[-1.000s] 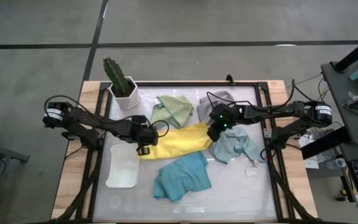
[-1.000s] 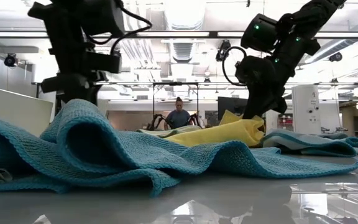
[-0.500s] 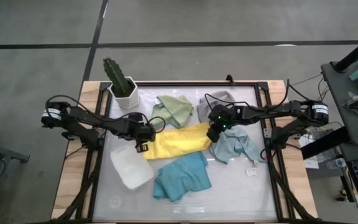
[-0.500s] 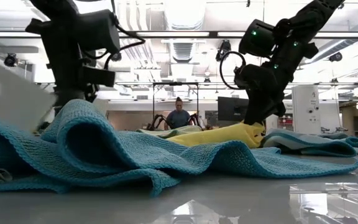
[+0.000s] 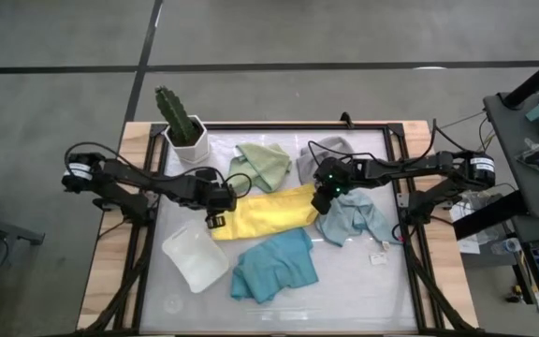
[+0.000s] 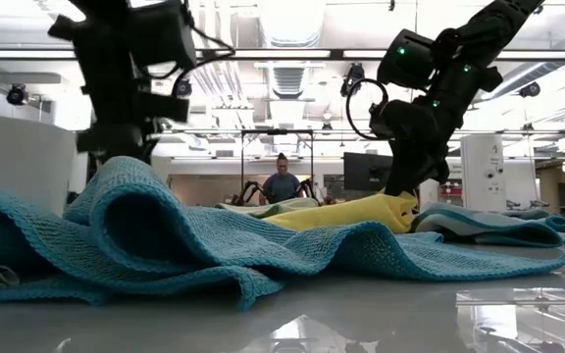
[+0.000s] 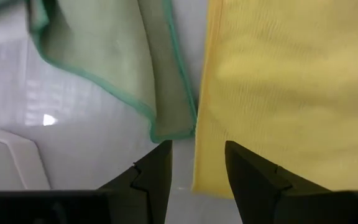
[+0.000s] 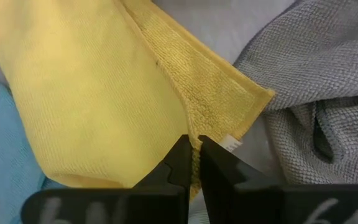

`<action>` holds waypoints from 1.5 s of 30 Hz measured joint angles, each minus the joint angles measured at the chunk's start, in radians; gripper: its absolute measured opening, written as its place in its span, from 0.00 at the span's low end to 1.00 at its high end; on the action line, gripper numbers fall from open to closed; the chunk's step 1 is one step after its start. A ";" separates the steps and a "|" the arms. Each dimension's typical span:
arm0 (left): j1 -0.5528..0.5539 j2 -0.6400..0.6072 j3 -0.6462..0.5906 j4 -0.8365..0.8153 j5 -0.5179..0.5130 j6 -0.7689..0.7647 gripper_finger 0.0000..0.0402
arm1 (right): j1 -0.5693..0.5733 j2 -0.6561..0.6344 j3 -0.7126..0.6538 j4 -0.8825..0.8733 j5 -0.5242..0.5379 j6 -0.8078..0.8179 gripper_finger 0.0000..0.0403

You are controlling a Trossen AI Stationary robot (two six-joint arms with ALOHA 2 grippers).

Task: Fold microfiber towels
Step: Fold the yellow microfiber towel

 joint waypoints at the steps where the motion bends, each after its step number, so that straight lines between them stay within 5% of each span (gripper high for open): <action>1: 0.000 -0.003 0.015 0.001 0.003 0.000 0.33 | 0.000 0.000 0.000 0.000 0.000 -0.001 0.04; 8: -0.077 0.006 0.040 0.163 0.278 -0.085 0.29 | 0.006 0.000 0.000 -0.007 -0.003 -0.020 0.04; 16: -0.272 0.023 0.049 0.083 0.487 -0.224 0.07 | 0.006 0.000 0.000 -0.004 -0.007 -0.058 0.04; 29: -0.320 -0.006 0.230 -0.274 0.483 -0.272 0.02 | 0.006 0.000 0.000 0.004 -0.007 -0.066 0.04; 37: -0.272 -0.007 0.239 -0.269 0.170 -0.206 0.02 | 0.011 -0.008 0.002 0.074 -0.007 -0.122 0.04; 45: -0.091 -0.007 0.167 -0.181 0.154 -0.081 0.09 | 0.013 -0.023 0.027 0.064 -0.029 -0.159 0.04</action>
